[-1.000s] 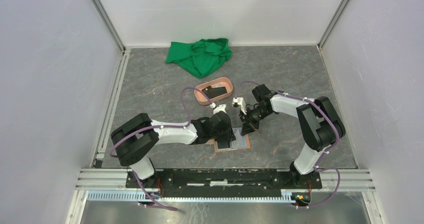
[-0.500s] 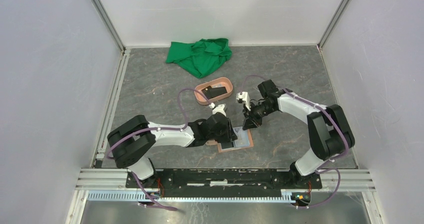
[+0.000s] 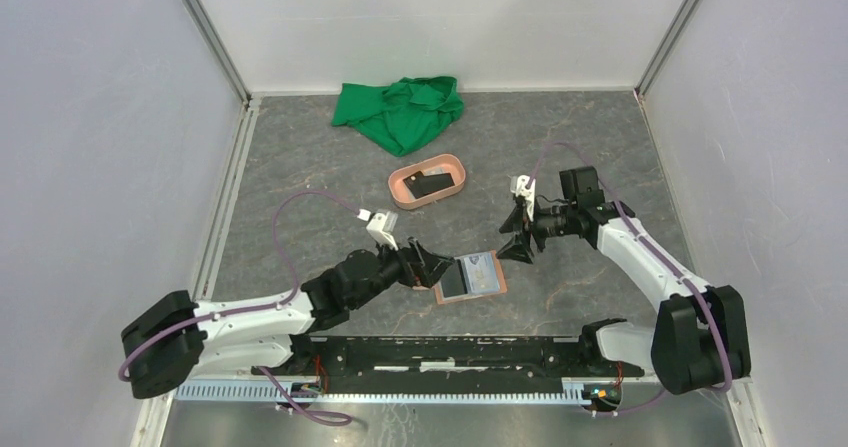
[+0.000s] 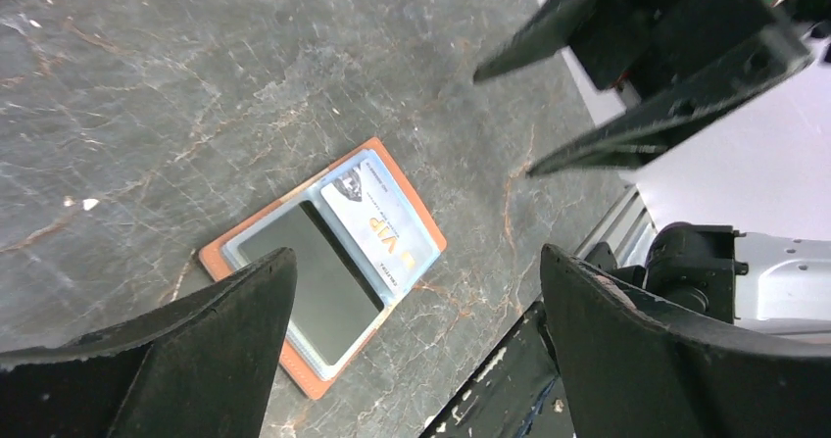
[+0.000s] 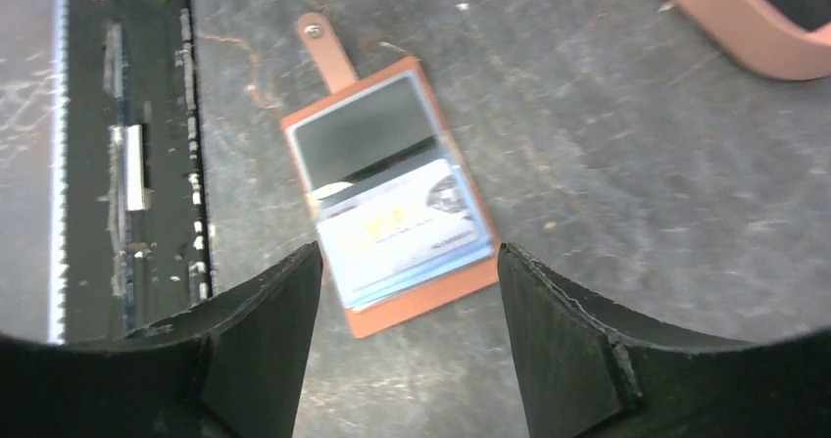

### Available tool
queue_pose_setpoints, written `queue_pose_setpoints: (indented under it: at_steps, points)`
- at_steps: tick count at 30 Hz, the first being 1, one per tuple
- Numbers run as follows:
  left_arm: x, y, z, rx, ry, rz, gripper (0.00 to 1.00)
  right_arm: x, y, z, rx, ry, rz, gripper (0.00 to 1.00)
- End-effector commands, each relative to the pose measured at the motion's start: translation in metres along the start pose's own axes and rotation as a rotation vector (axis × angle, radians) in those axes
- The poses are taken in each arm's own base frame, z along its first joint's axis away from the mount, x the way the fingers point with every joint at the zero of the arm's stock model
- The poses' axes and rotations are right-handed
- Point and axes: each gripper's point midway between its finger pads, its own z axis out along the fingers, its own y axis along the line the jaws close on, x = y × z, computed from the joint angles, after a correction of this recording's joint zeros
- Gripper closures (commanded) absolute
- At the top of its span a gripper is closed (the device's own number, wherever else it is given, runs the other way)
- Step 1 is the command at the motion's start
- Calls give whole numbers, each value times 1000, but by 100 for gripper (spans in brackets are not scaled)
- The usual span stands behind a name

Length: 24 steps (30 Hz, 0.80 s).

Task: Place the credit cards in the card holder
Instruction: Turn over the card slot in the card holder.

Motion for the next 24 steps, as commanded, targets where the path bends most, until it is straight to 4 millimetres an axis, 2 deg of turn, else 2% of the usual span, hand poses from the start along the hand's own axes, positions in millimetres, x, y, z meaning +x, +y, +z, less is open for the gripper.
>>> queue_pose_setpoints:
  at_steps: [1, 4, 6, 9, 14, 18, 24]
  points:
    - [-29, -5, -13, 50, -135, 56, 0, 0, 34, 7, -99, -117, 80, 24]
    - [-25, -2, -18, 42, -111, 60, 0, 9, 42, 15, -100, -208, 182, 14]
    - [-21, -5, -21, 70, -100, 42, 0, 19, 40, 19, -81, -199, 205, 9]
    - [-15, -12, -24, 131, -95, -6, 0, 28, 35, 26, -105, -161, 305, 7]
    - [-10, -22, -17, 190, -86, -68, 2, 41, 26, 35, -113, -96, 468, 5]
    - [-4, -27, -5, 205, -62, -88, 2, 44, 19, 37, -87, -78, 521, 6]
    - [4, -27, 9, 200, -38, -106, 5, 48, 17, 38, -66, -66, 570, 15]
